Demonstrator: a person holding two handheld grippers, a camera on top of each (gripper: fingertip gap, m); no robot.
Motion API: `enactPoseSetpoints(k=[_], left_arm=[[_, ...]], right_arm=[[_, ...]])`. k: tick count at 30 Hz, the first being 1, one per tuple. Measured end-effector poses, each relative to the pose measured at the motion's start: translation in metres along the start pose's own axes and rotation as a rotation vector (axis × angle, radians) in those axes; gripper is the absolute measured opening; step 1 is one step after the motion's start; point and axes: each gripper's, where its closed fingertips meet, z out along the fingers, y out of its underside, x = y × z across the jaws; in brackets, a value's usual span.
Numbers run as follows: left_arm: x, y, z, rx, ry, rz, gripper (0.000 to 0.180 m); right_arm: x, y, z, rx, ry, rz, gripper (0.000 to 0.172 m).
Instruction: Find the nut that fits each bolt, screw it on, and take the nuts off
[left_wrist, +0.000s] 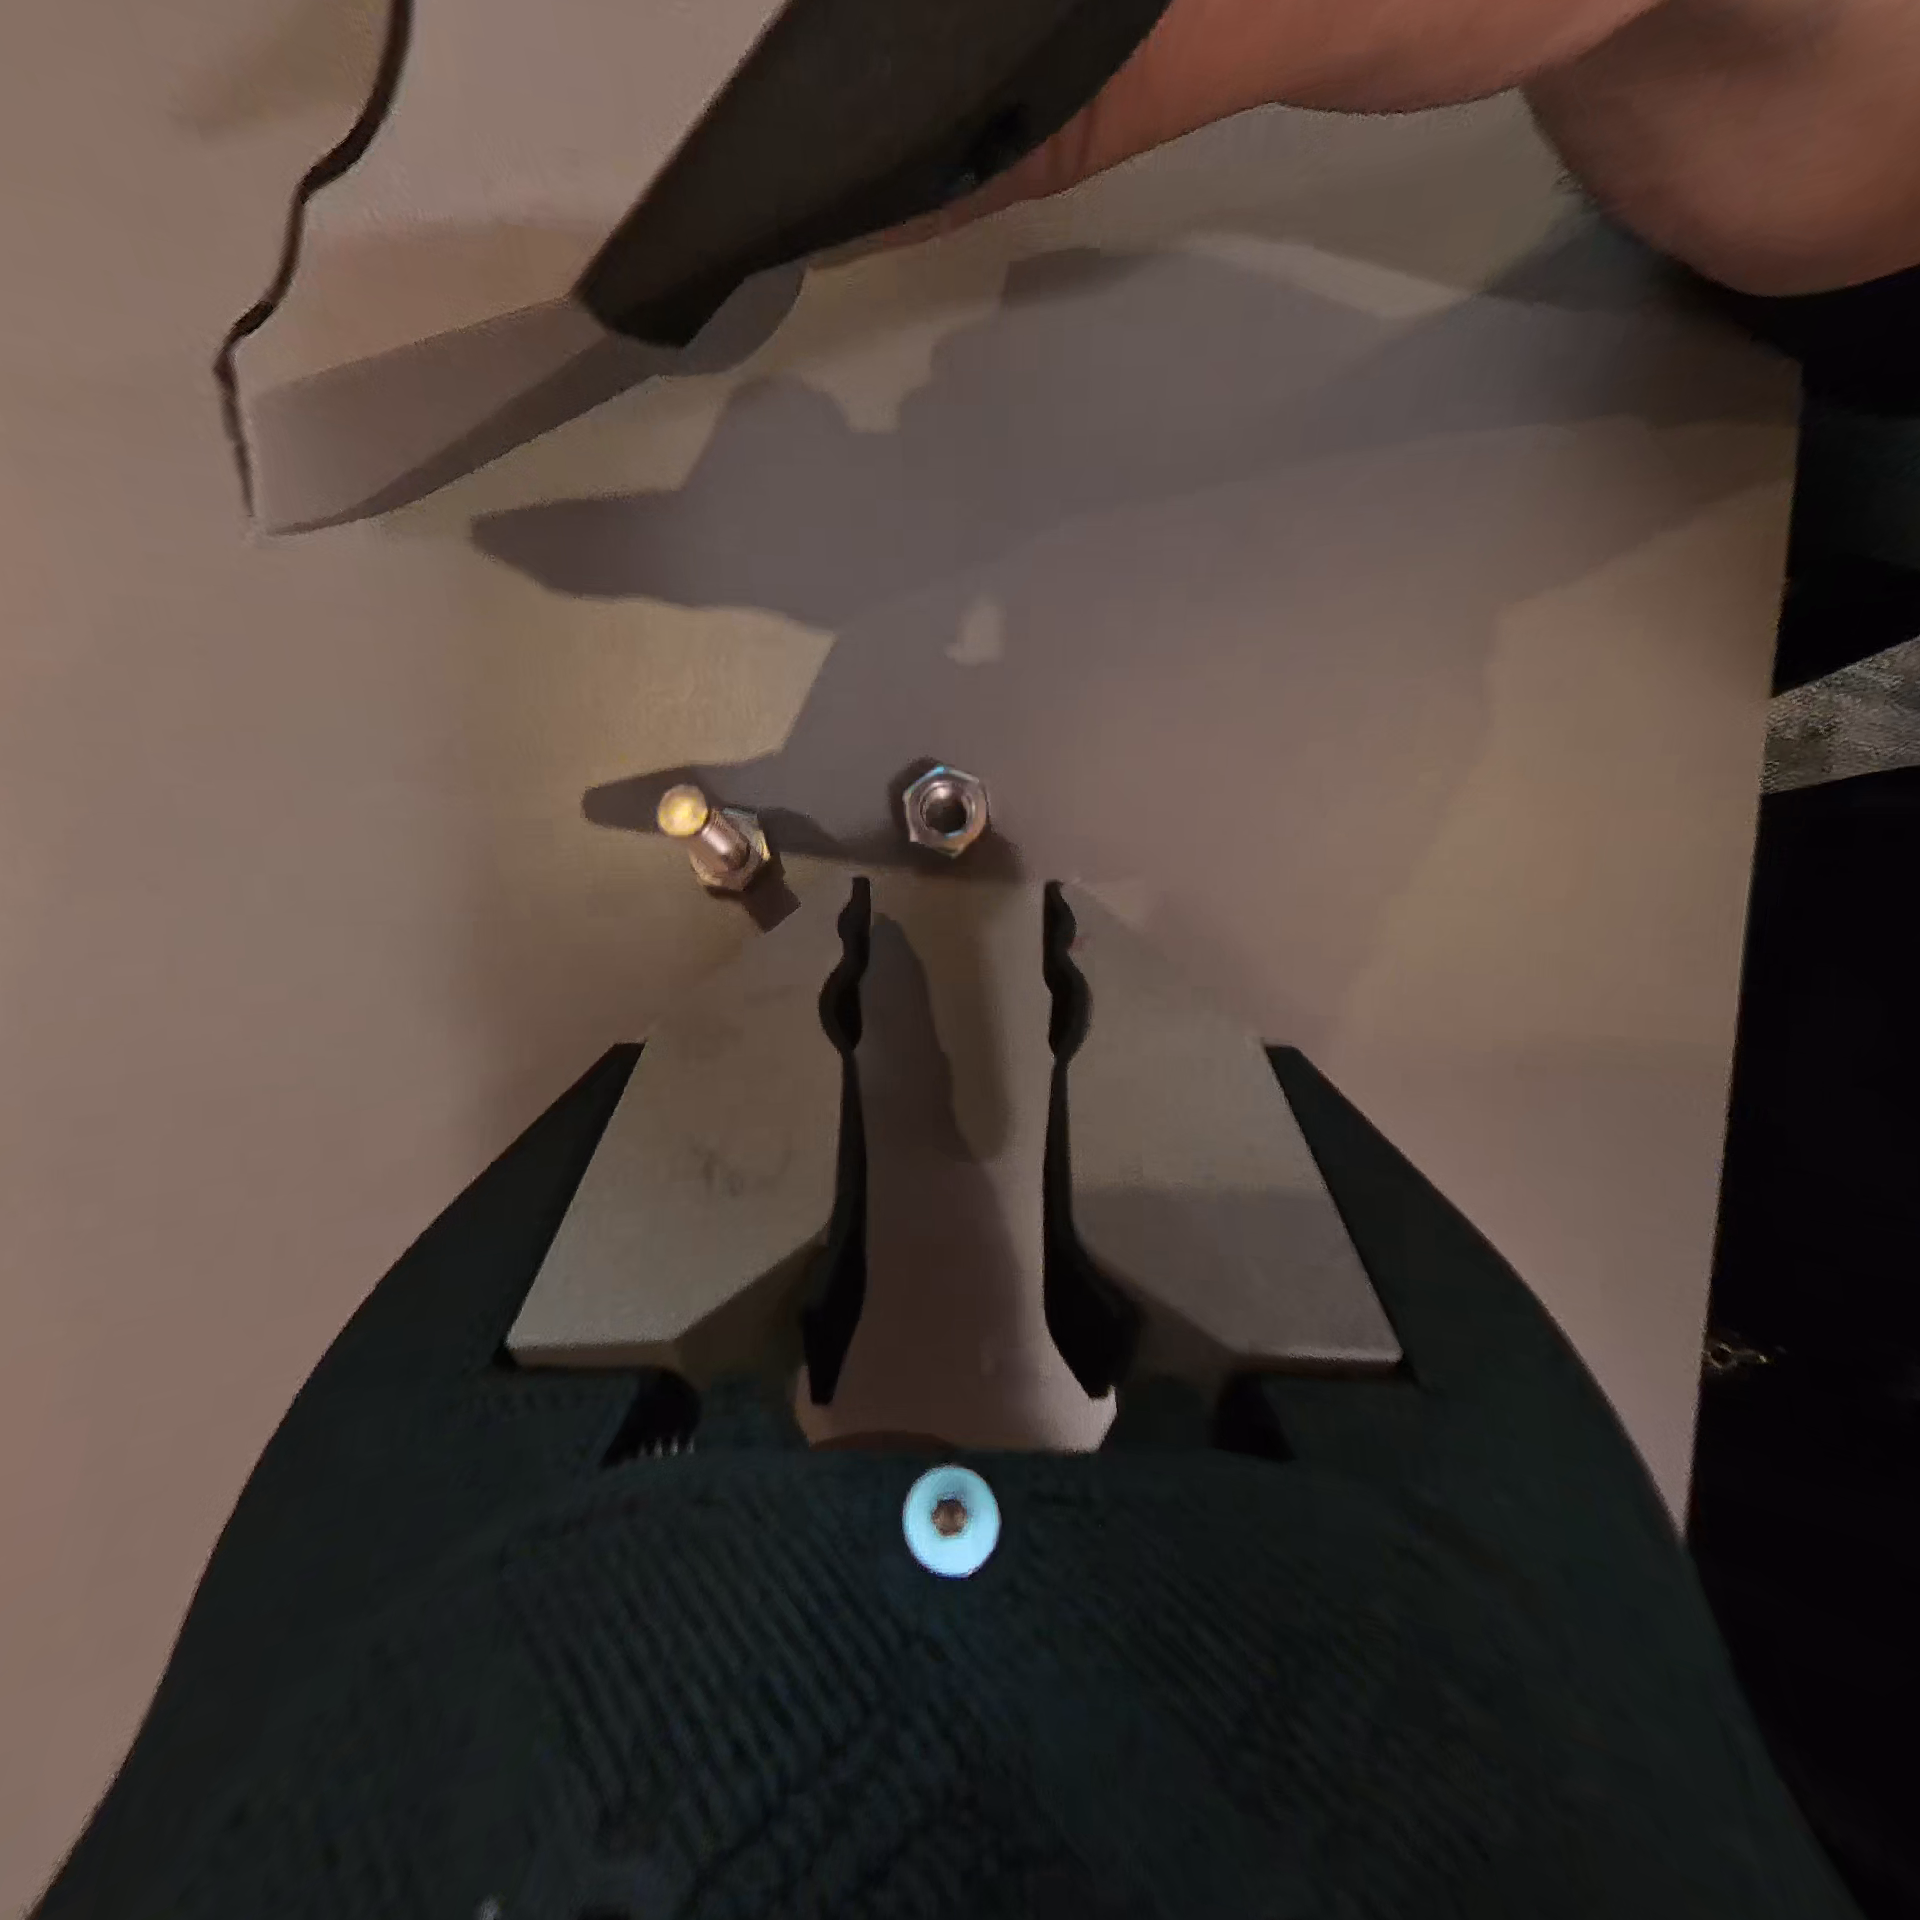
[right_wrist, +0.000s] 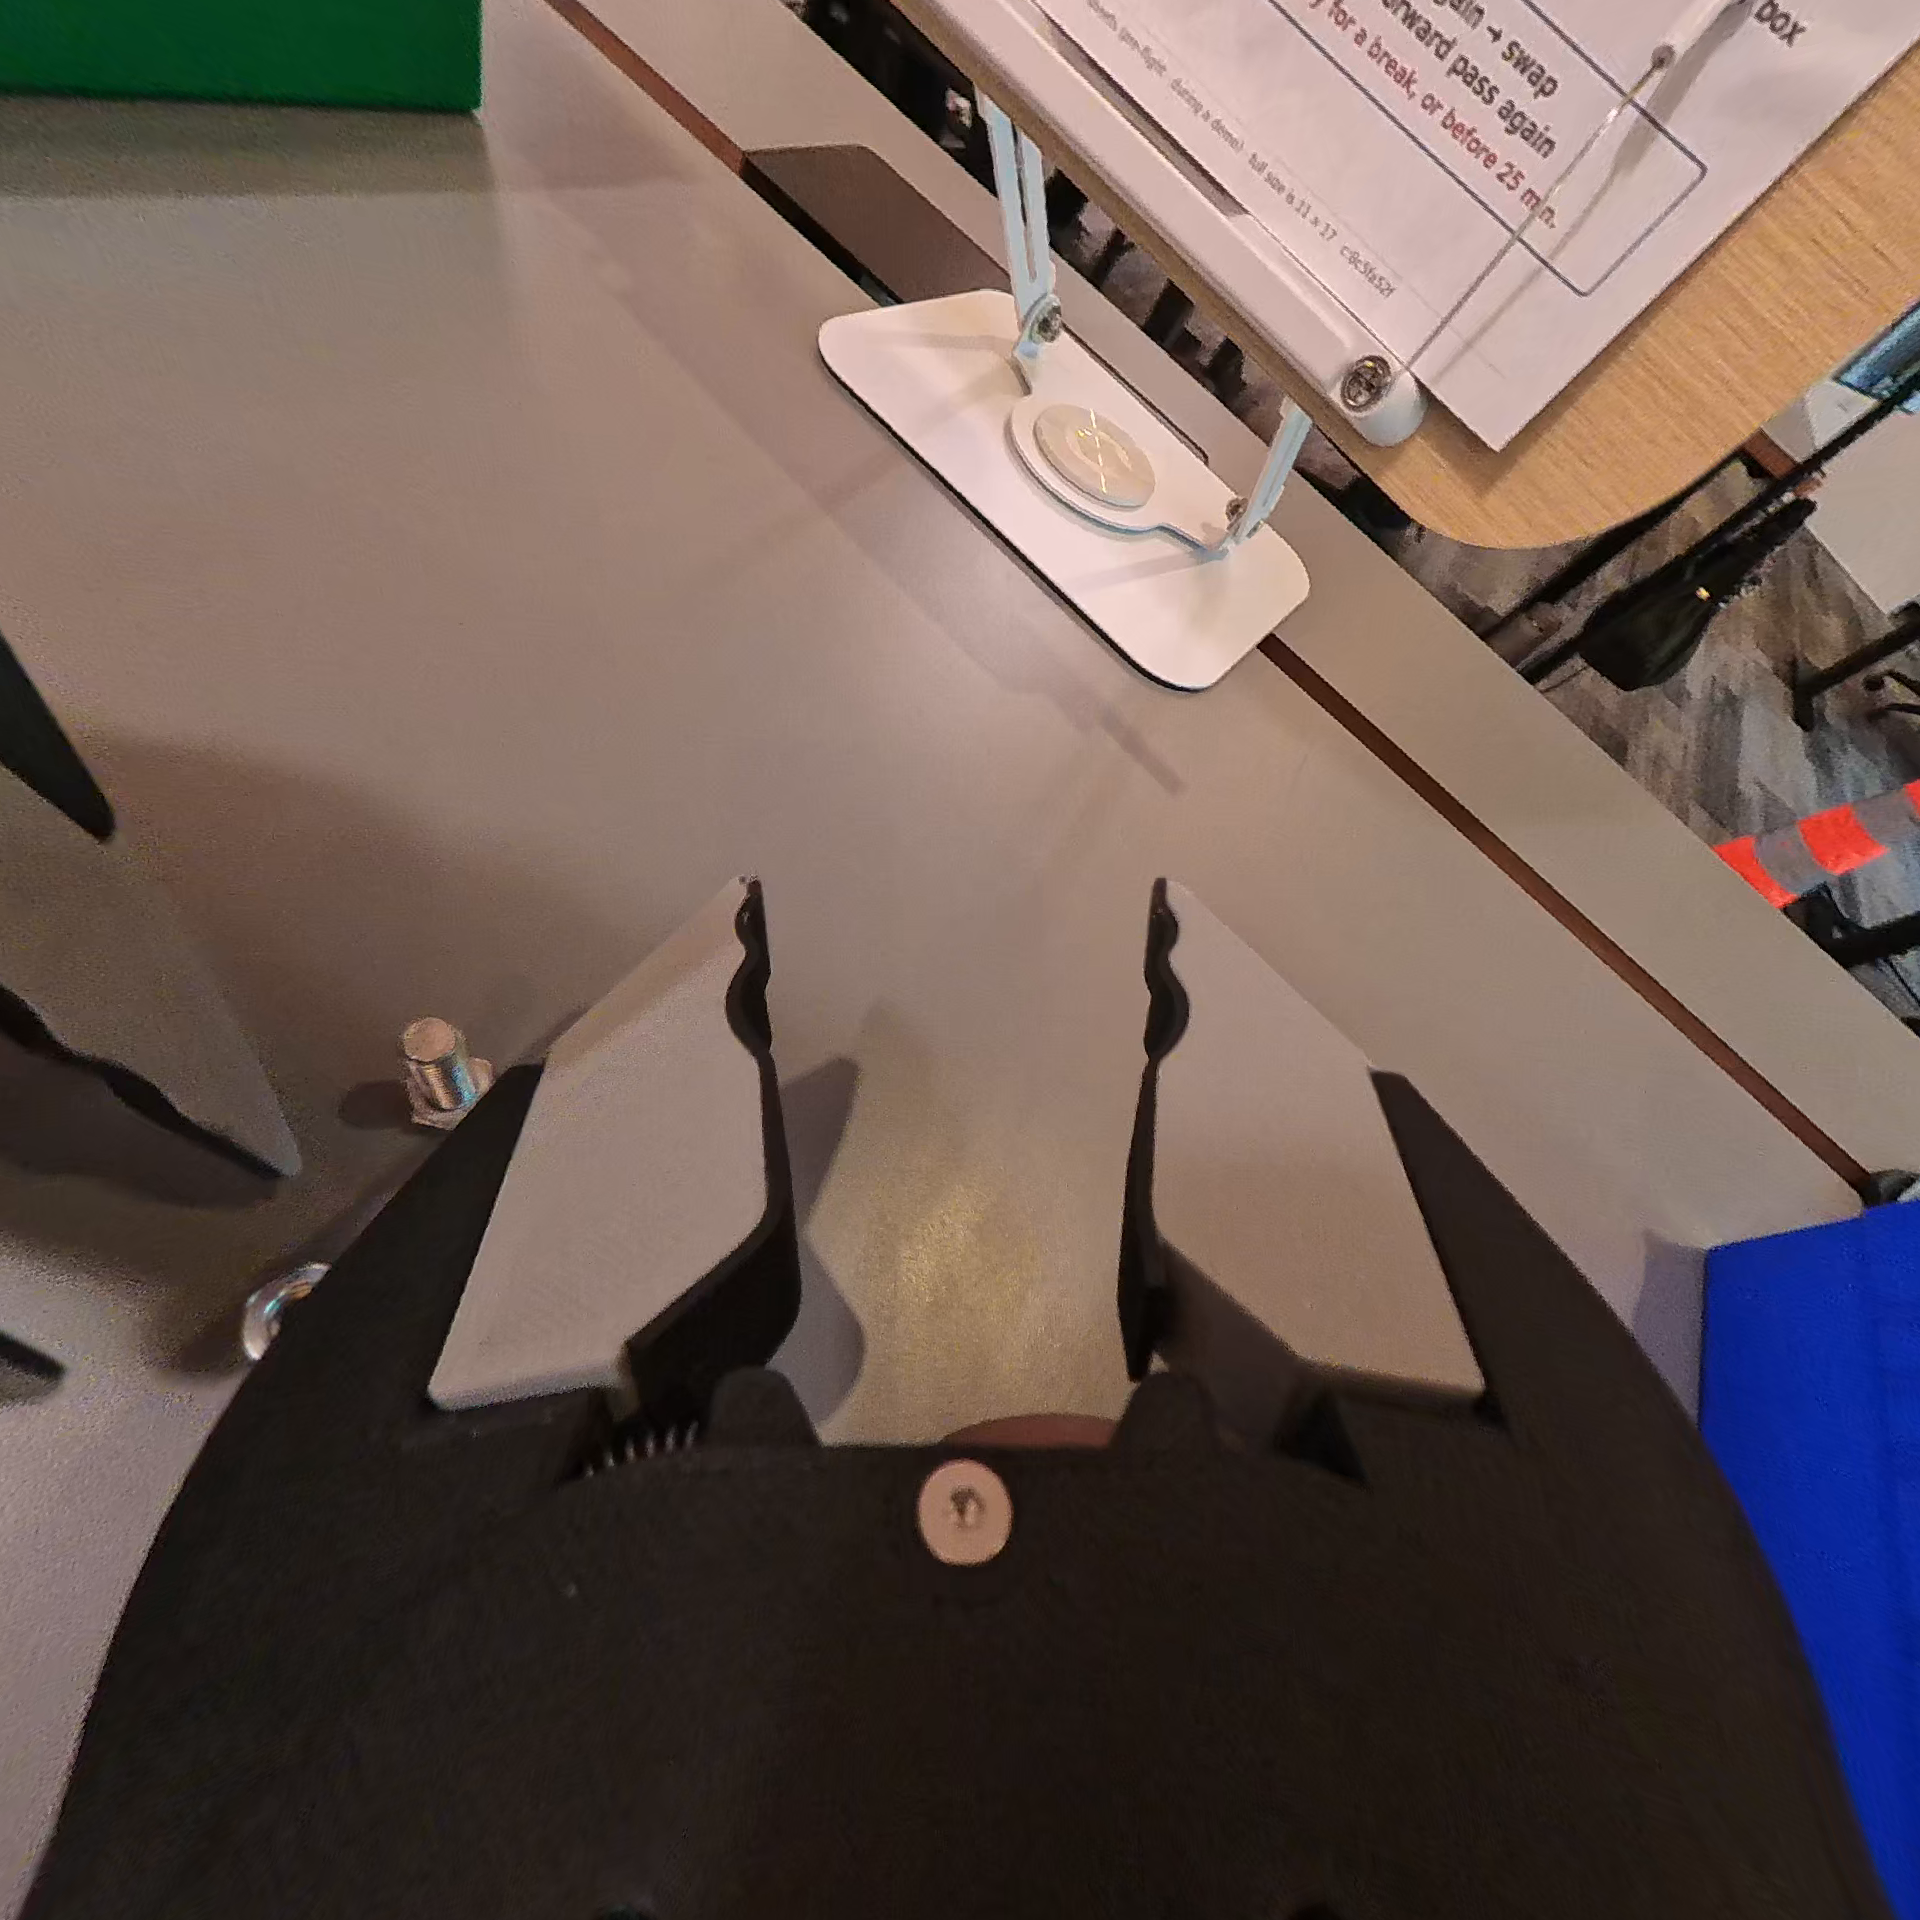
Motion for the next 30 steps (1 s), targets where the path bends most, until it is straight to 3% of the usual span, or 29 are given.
enactPoseSetpoints(k=[4, 8, 11, 12, 14, 17, 22, 26, 30], left_arm=[[-0.017, 0.016, -0.022, 0.018, -0.058, -0.017, 0.031], [-0.043, 0.03, -0.033, 0.083, -0.104, -0.092, 0.033], [-0.056, 0.032, -0.032, 0.144, -0.138, -0.11, 0.034], [-0.058, 0.034, -0.029, 0.14, -0.14, -0.11, 0.035], [-0.06, 0.039, -0.023, 0.118, -0.157, -0.091, 0.039], [-0.055, 0.036, -0.015, 0.121, -0.147, -0.07, 0.04], [-0.045, 0.018, -0.015, 0.203, -0.123, -0.055, 0.042], [-0.038, 0.017, -0.017, 0.21, -0.093, -0.033, 0.04], [-0.019, 0.008, -0.02, 0.267, 0.027, -0.034, 0.037]], right_arm=[[-0.03, -0.002, -0.006, 0.041, -0.214, -0.026, 0.054], [-0.07, -0.005, -0.017, 0.06, -0.487, 0.039, 0.054], [-0.092, 0.001, -0.018, 0.024, -0.589, 0.034, 0.055], [-0.097, 0.006, -0.016, 0.0, -0.608, 0.022, 0.046], [-0.107, 0.02, -0.013, -0.073, -0.645, -0.018, 0.007], [-0.112, 0.018, -0.014, -0.07, -0.672, -0.01, 0.006], [-0.124, -0.025, -0.034, 0.117, -0.773, 0.092, 0.006], [-0.13, -0.028, -0.041, 0.139, -0.812, 0.083, 0.006], [-0.129, -0.024, -0.041, 0.138, -0.825, 0.073, 0.006]])
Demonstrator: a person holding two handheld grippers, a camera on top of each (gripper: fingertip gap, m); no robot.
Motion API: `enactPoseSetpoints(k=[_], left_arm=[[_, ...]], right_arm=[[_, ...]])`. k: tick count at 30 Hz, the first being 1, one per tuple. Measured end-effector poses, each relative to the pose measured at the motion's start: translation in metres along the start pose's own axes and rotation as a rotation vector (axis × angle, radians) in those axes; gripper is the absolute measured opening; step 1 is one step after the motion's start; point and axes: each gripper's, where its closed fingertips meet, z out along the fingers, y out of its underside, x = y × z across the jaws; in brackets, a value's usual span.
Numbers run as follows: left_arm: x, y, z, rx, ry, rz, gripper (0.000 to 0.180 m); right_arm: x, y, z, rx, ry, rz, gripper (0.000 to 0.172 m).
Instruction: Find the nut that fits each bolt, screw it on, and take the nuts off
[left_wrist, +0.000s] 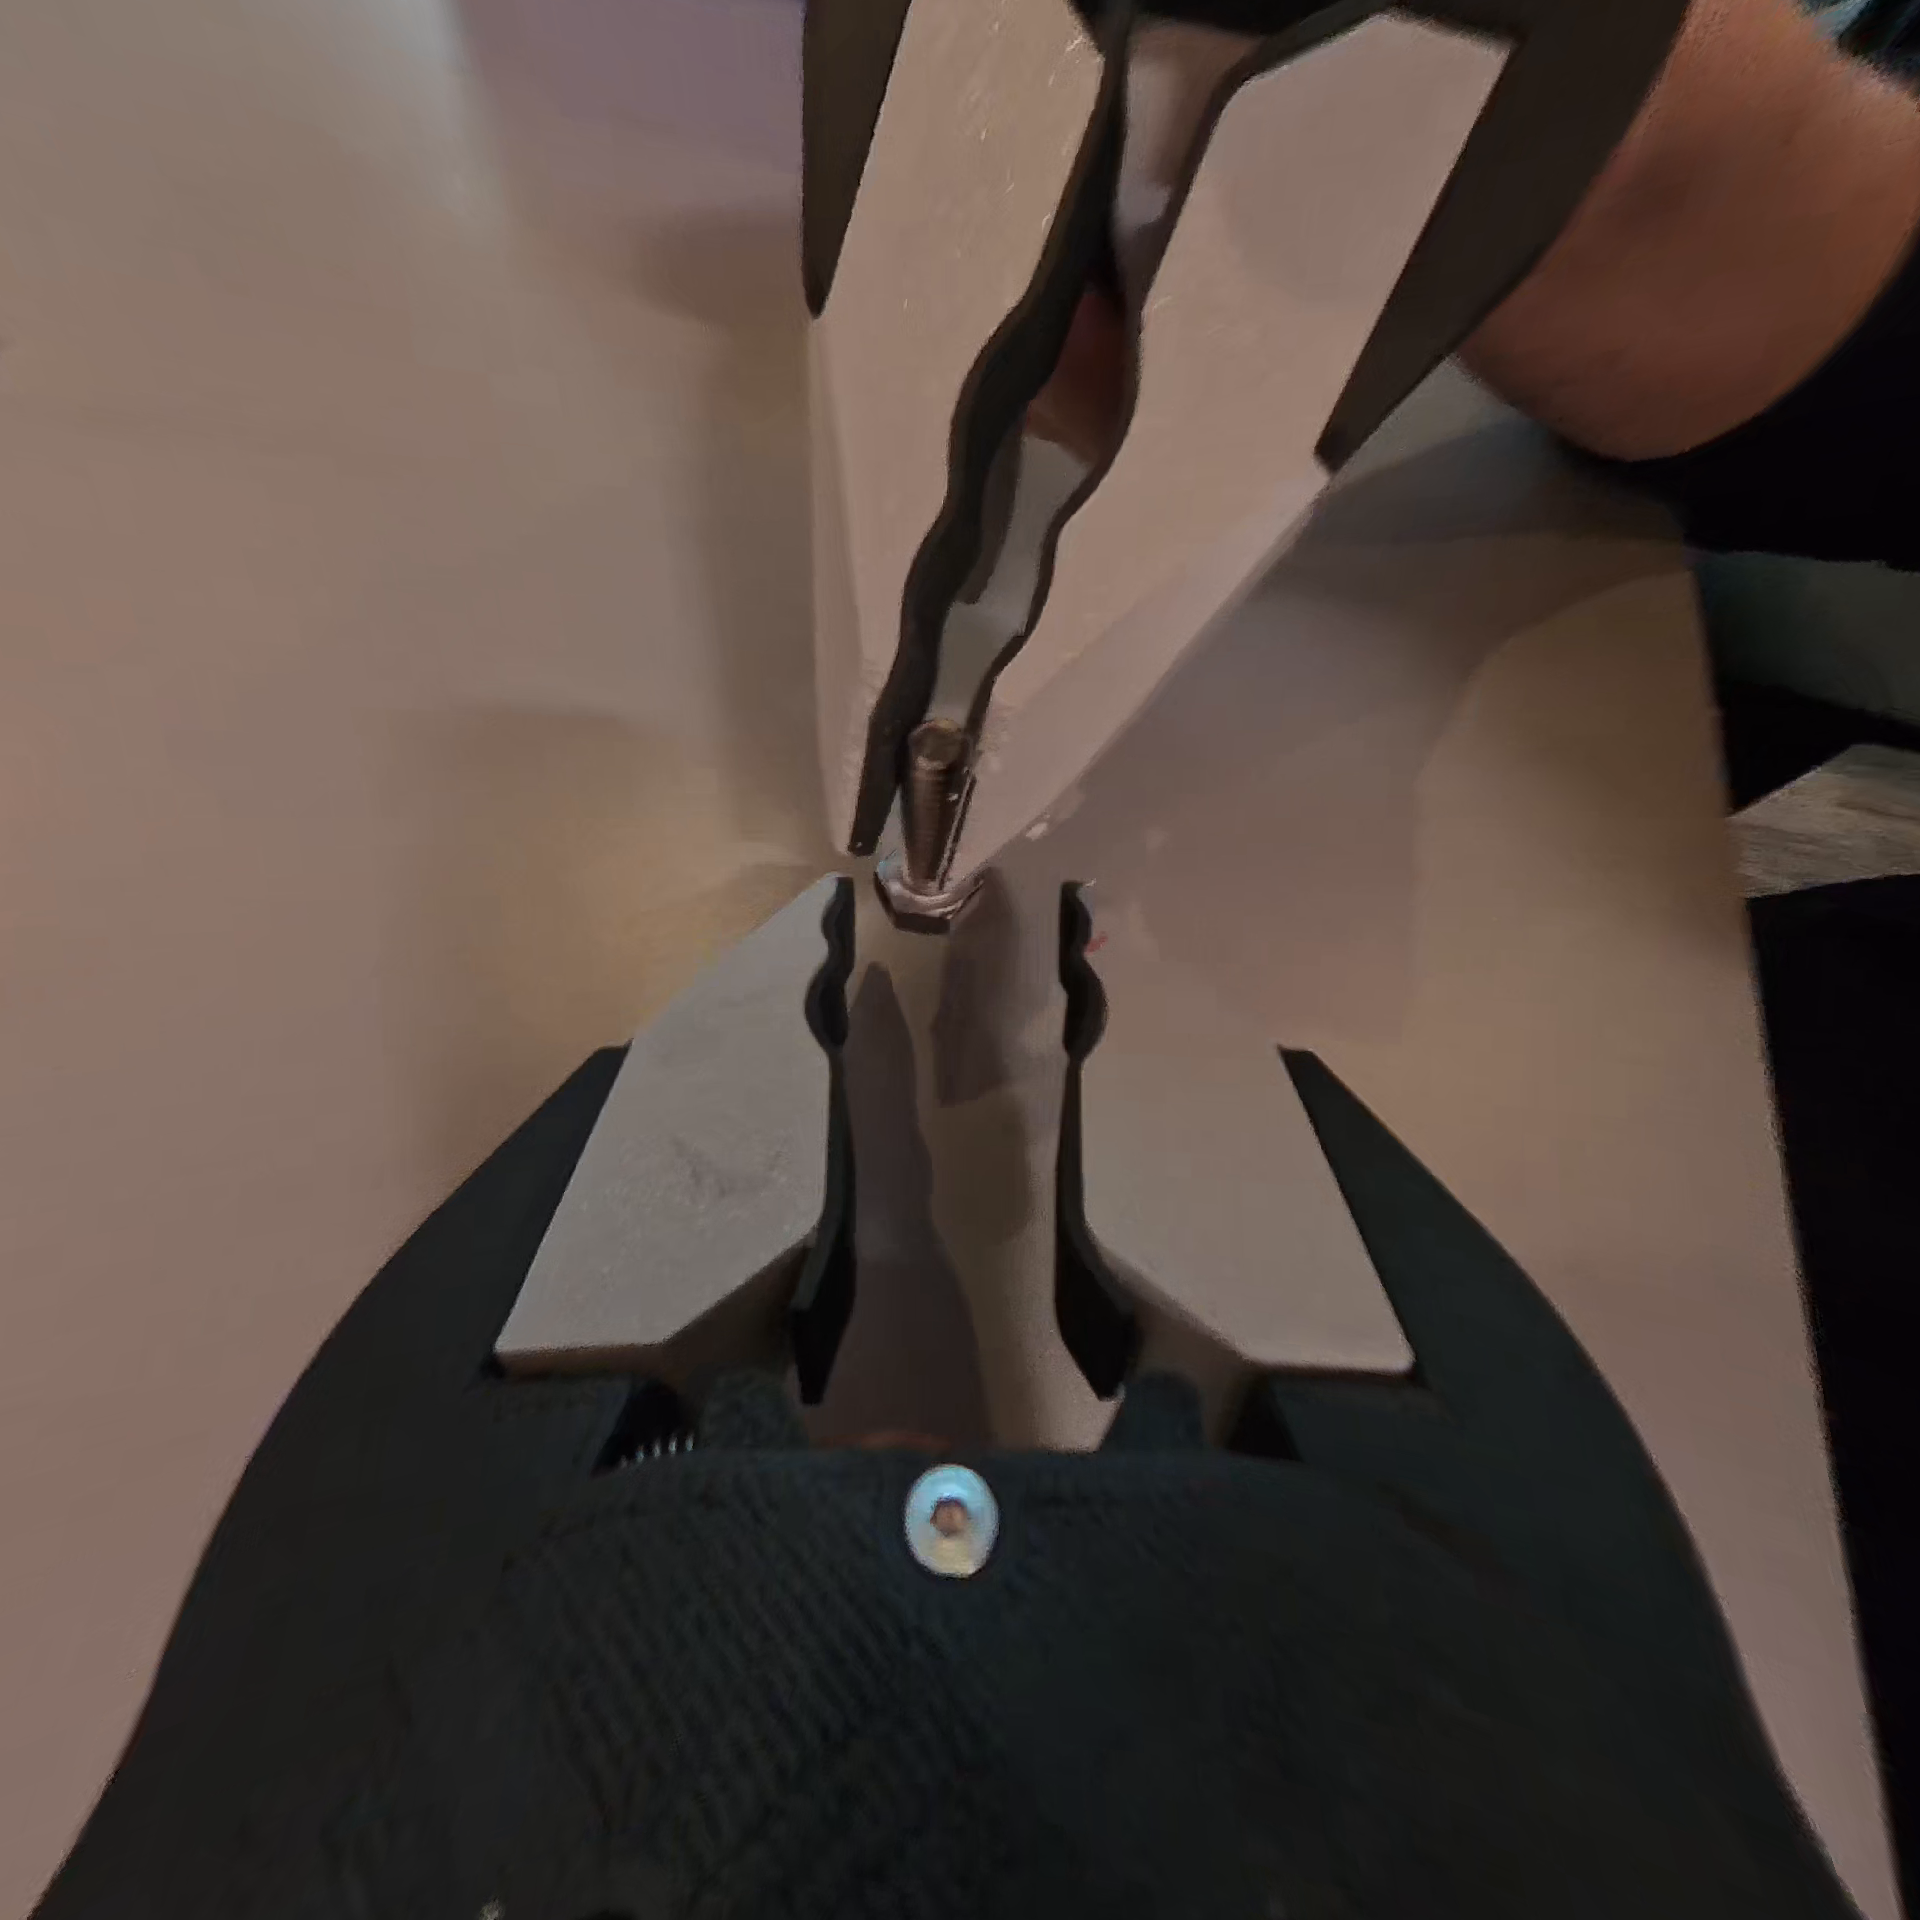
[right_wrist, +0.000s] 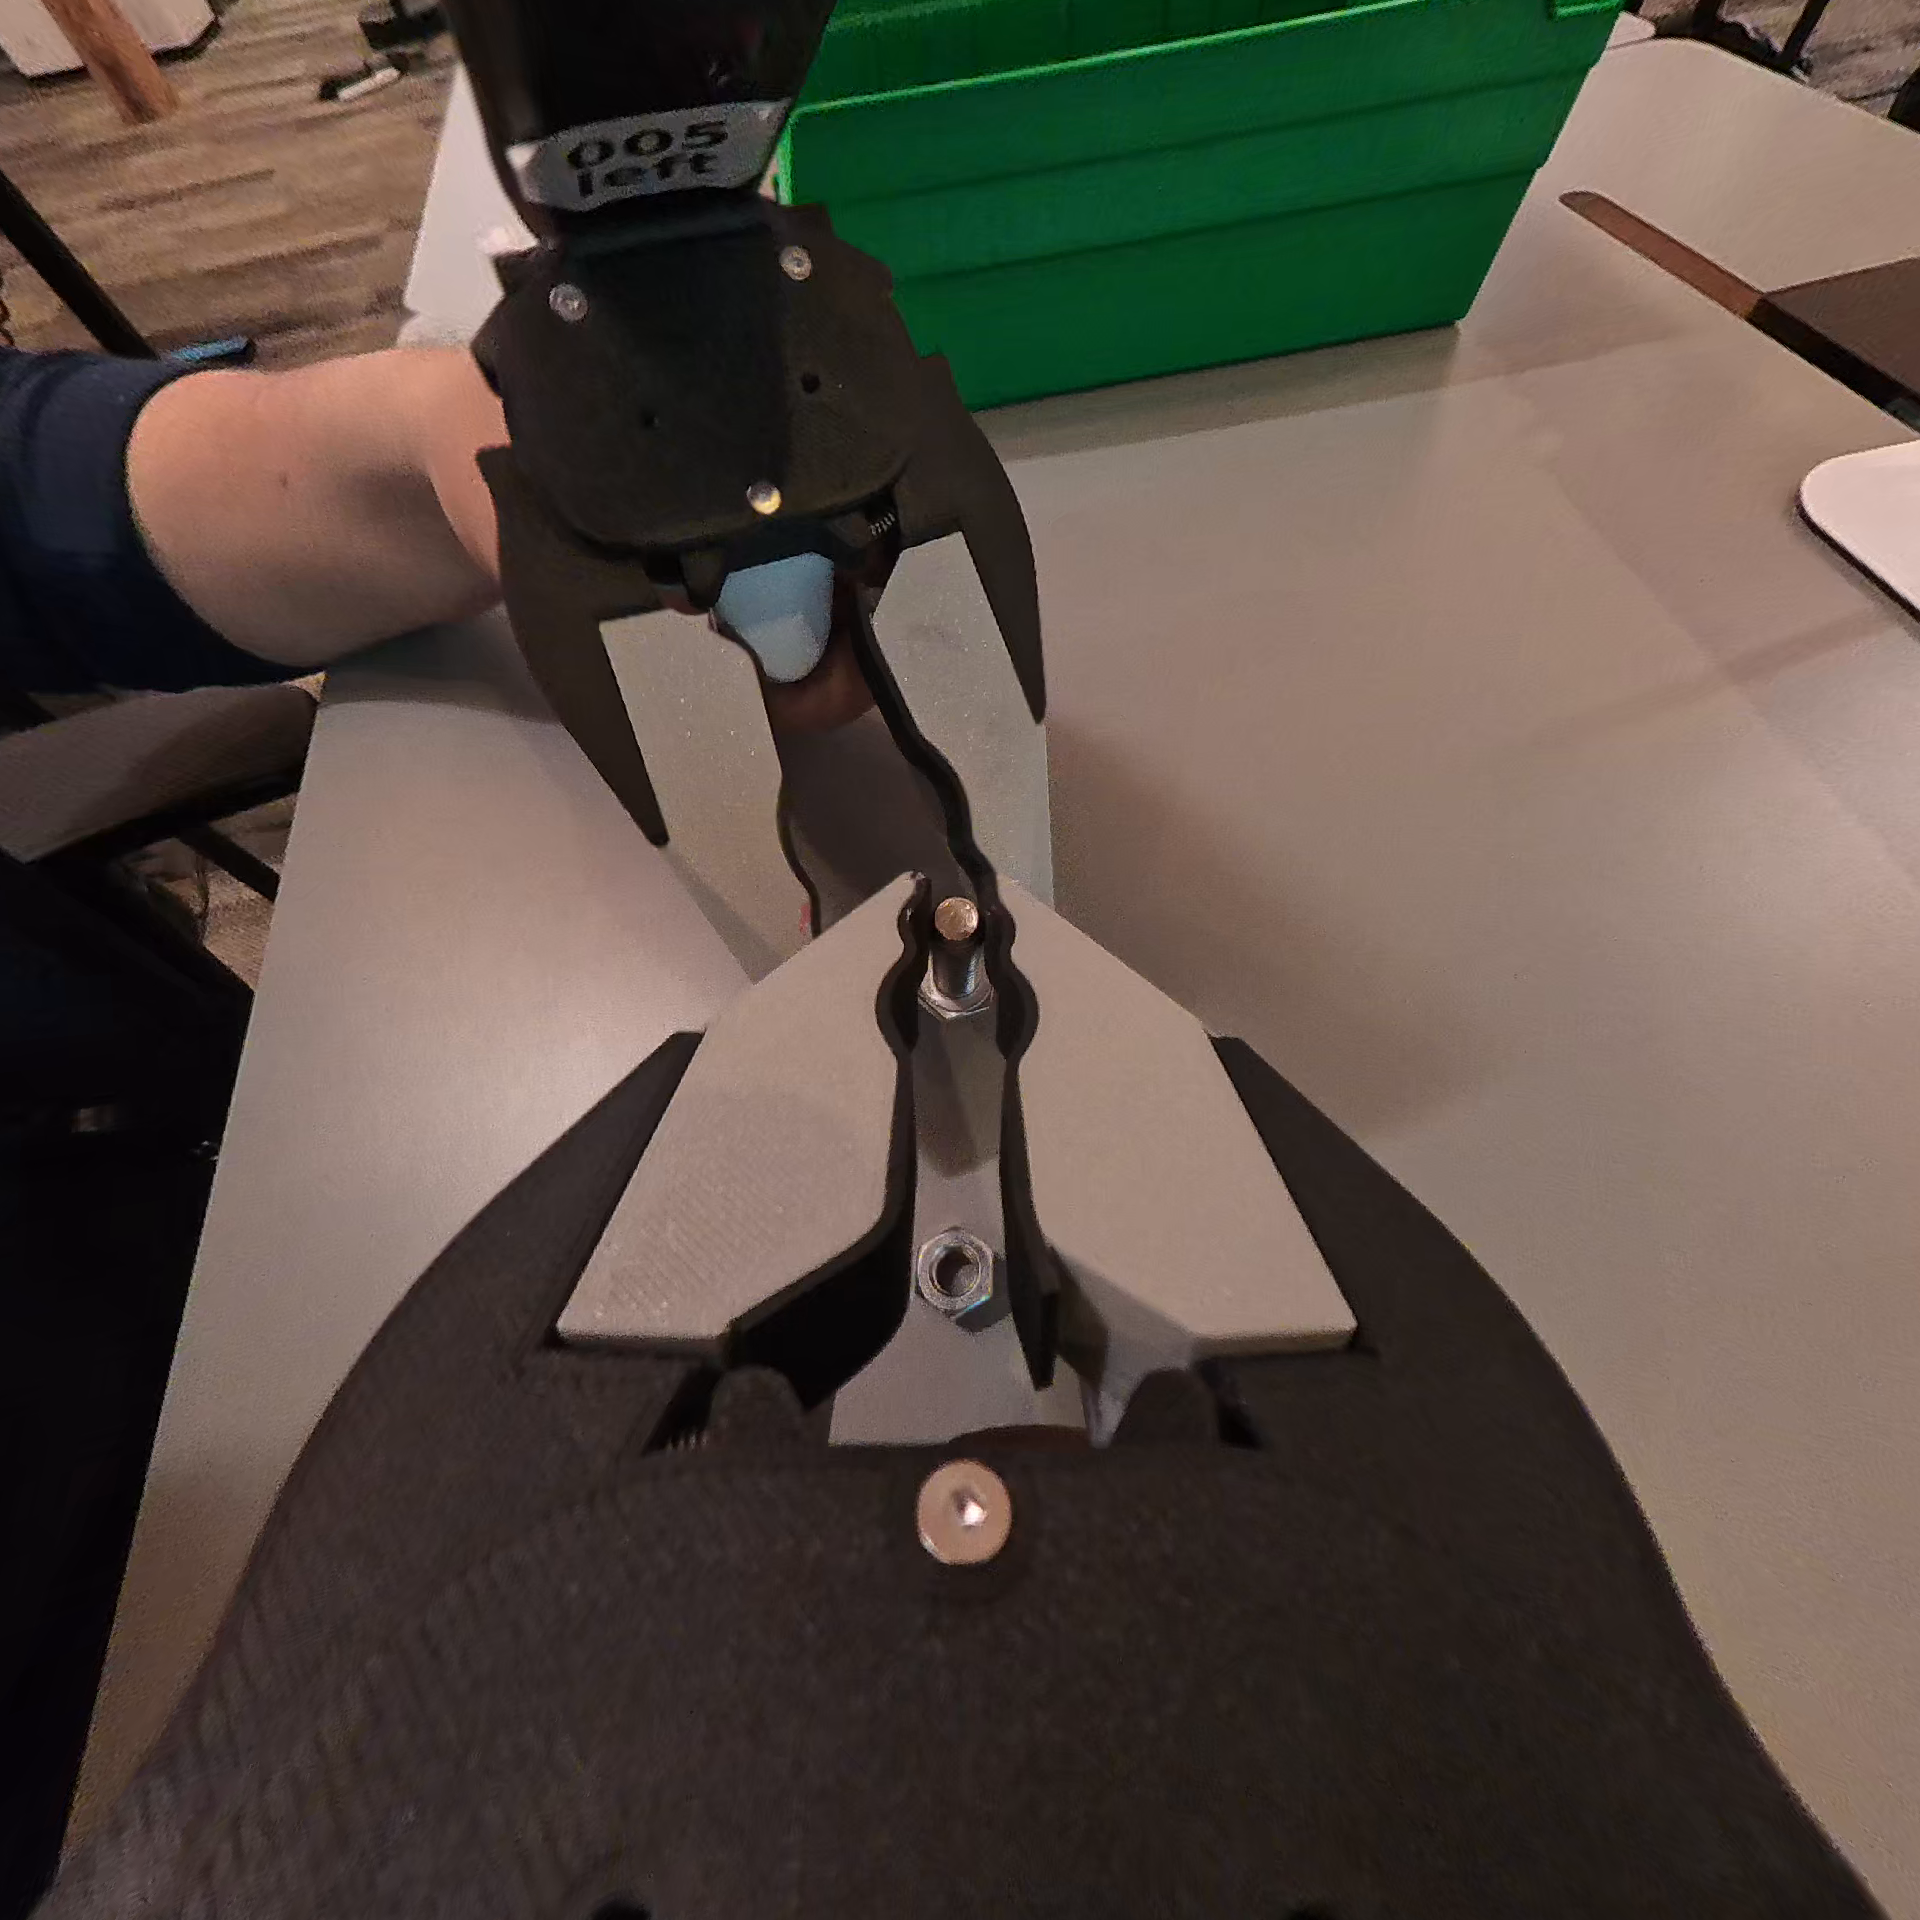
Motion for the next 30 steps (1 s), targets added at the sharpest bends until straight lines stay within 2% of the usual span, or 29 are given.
enactPoseSetpoints(k=[2, 5, 11, 13, 15, 19, 23, 27, 28, 29, 30], left_arm=[[0.004, -0.006, -0.002, 0.032, 0.033, -0.017, 0.034], [0.005, -0.01, -0.005, 0.064, 0.04, -0.02, 0.019], [0.007, -0.009, -0.005, 0.049, 0.036, 0.025, 0.018], [0.004, -0.005, -0.003, 0.03, 0.025, 0.032, 0.018], [-0.003, 0.0, -0.002, 0.017, 0.004, 0.016, 0.017], [-0.016, 0.005, -0.001, 0.018, -0.025, 0.0, 0.017], [-0.017, 0.001, -0.003, 0.045, -0.026, 0.002, 0.017], [-0.016, -0.004, -0.004, 0.075, -0.017, 0.012, 0.017], [-0.015, -0.006, -0.004, 0.087, -0.011, 0.015, 0.017], [-0.014, -0.008, -0.005, 0.1, -0.006, 0.018, 0.017], [-0.014, -0.01, -0.006, 0.115, -0.002, 0.021, 0.017]], right_arm=[[-0.003, -0.002, -0.001, 0.015, -0.019, -0.015, 0.006], [-0.011, -0.01, -0.004, 0.064, -0.067, -0.012, 0.006], [-0.013, -0.01, -0.006, 0.062, -0.076, -0.027, 0.006], [-0.007, -0.008, -0.009, 0.047, -0.04, -0.019, 0.022], [0.006, -0.005, -0.021, 0.041, 0.044, -0.023, 0.029], [0.009, 0.027, -0.044, -0.063, 0.107, -0.03, 0.033], [0.002, 0.067, -0.04, -0.199, 0.125, -0.032, 0.036], [0.002, 0.08, -0.026, -0.259, 0.128, -0.065, 0.034], [0.005, 0.083, -0.023, -0.278, 0.138, -0.071, 0.029], [0.004, 0.081, -0.021, -0.261, 0.125, -0.069, 0.017], [0.004, 0.081, -0.02, -0.267, 0.116, -0.076, 0.014]])
